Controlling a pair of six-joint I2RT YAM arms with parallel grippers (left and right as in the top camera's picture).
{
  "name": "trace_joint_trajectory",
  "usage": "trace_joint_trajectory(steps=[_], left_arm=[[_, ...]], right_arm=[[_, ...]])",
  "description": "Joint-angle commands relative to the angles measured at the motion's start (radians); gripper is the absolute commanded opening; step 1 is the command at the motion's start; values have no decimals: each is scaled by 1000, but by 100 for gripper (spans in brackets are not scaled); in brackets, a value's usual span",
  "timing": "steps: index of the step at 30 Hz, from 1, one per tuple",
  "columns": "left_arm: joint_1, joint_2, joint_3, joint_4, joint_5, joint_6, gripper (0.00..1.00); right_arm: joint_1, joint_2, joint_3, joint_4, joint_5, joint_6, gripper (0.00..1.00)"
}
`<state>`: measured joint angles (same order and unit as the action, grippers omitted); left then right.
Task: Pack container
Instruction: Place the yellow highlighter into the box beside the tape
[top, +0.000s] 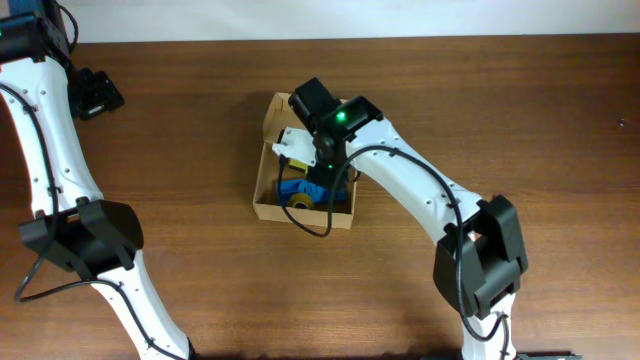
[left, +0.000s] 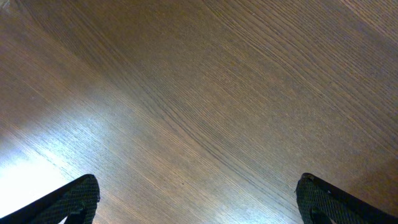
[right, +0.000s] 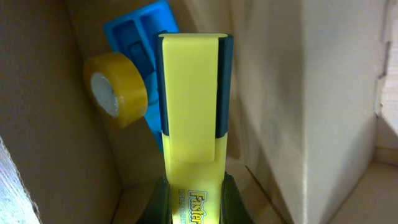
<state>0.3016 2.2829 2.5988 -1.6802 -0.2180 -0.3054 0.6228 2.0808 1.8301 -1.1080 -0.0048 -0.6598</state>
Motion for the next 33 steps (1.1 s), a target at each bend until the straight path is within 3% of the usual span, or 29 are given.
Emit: trace_joint_trajectory(steps=[1, 24, 25, 27, 30, 31, 33], left_arm=[[5, -24, -7, 0, -7, 15, 100], [5, -24, -7, 0, -7, 15, 100], [5, -24, -7, 0, -7, 15, 100], [5, -24, -7, 0, -7, 15, 100], [5, -24, -7, 0, -7, 15, 100], [5, -24, -7, 0, -7, 15, 99], [5, -24, -7, 0, -7, 15, 100]], right_arm=[[15, 21, 6, -12, -33, -17, 4], [76, 138, 3, -30, -89, -13, 6], [76, 138, 3, -34, -89, -13, 17], [77, 138, 3, -34, -89, -13, 50], [77, 138, 4, -36, -89, -13, 58], [77, 137, 6, -40, -89, -11, 67], [77, 132, 15, -47, -88, 11, 65]])
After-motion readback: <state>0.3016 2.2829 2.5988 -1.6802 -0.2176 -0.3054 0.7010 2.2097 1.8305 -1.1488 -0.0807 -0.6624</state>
